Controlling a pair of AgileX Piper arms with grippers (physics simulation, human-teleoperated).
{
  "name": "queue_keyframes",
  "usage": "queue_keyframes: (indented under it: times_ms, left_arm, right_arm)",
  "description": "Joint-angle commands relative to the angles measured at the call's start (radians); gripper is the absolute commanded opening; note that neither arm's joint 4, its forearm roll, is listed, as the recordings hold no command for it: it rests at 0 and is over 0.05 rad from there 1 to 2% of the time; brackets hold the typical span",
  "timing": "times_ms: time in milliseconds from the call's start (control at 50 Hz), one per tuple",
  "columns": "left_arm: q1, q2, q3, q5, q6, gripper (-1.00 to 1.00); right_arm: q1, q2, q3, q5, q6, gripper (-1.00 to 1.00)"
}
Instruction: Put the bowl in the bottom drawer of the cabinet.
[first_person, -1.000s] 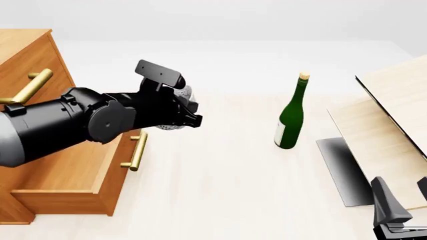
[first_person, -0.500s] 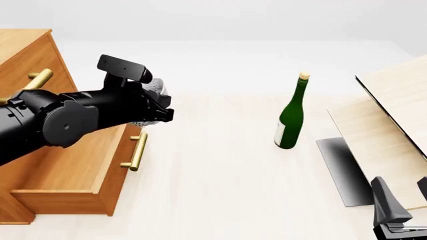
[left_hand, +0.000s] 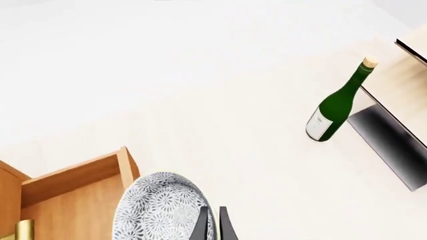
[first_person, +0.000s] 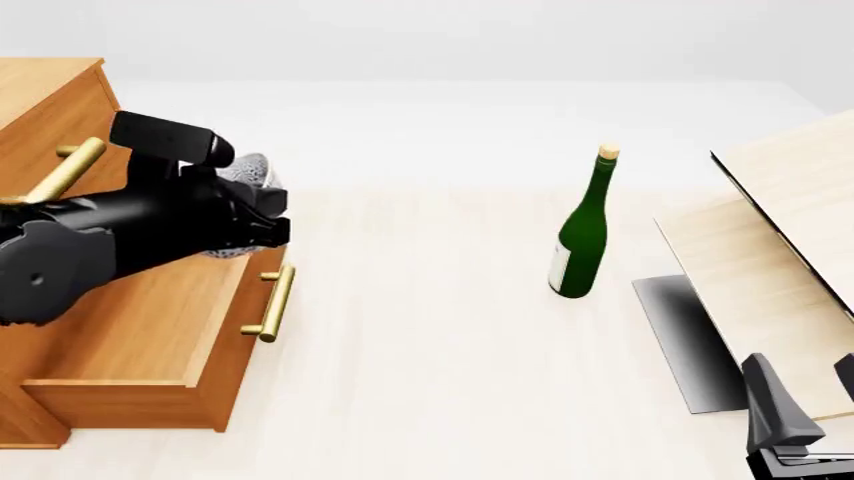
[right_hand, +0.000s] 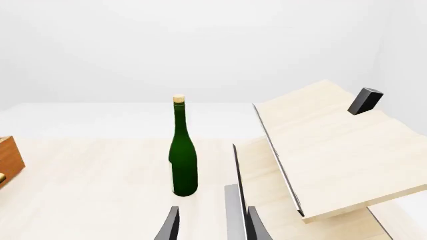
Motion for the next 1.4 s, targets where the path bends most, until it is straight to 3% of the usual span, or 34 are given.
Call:
queue_keyframes:
  times_ms: [20, 700, 720, 800, 820, 880, 900, 940, 980, 1000, 1020, 1080, 1180, 1300, 1360, 1400]
  left_arm:
    - [0.036, -0.063, 0.032, 0.005, -0.008, -1.00]
    - [0.166, -0.153, 0.161, -0.027, -0.049, -1.00]
    - [0.170, -0.162, 0.111, 0.036, -0.055, -1.00]
    - [0.182, -0.181, 0.123, 0.046, -0.063, -1.00]
    - [0.186, -0.176, 0.180, -0.013, -0.064, -1.00]
    - [0.201, -0.184, 0.138, 0.037, -0.060, -1.00]
    - [0.206, -0.187, 0.190, -0.015, -0.059, -1.00]
    - [0.210, -0.185, 0.207, -0.032, -0.066, -1.00]
    - [0.215, -0.184, 0.155, 0.023, -0.069, -1.00]
    - [0.216, -0.184, 0.160, 0.020, -0.070, -1.00]
    - [0.219, -0.181, 0.223, -0.045, -0.073, -1.00]
    - [0.217, -0.177, 0.178, 0.007, -0.082, -1.00]
    - [0.214, -0.148, 0.258, -0.087, -0.094, -1.00]
    - [0.223, -0.138, 0.277, -0.106, -0.100, -1.00]
    - [0.221, -0.149, 0.235, -0.039, -0.108, -1.00]
    - [0.225, -0.138, 0.289, -0.102, -0.107, -1.00]
  right_arm:
    - [0.000, 0.000, 0.000, 0.000, 0.000, 1.00]
    - [0.000, 0.000, 0.000, 0.000, 0.000, 1.00]
    - [0.000, 0.000, 0.000, 0.000, 0.000, 1.00]
    - [0.000, 0.000, 0.000, 0.000, 0.000, 1.00]
    - [0.000, 0.000, 0.000, 0.000, 0.000, 1.00]
    - [0.000, 0.000, 0.000, 0.000, 0.000, 1.00]
    - [0.000, 0.000, 0.000, 0.000, 0.000, 1.00]
    - [0.000, 0.000, 0.000, 0.000, 0.000, 1.00]
    - [0.000, 0.000, 0.000, 0.000, 0.000, 1.00]
    - [0.000, 0.000, 0.000, 0.000, 0.000, 1.00]
    - [0.000, 0.000, 0.000, 0.000, 0.000, 1.00]
    - [0.000, 0.000, 0.000, 0.000, 0.000, 1.00]
    - [0.000, 0.000, 0.000, 0.000, 0.000, 1.00]
    - [0.000, 0.000, 0.000, 0.000, 0.000, 1.00]
    - [0.000, 0.000, 0.000, 0.000, 0.000, 1.00]
    - [0.000, 0.000, 0.000, 0.000, 0.000, 1.00]
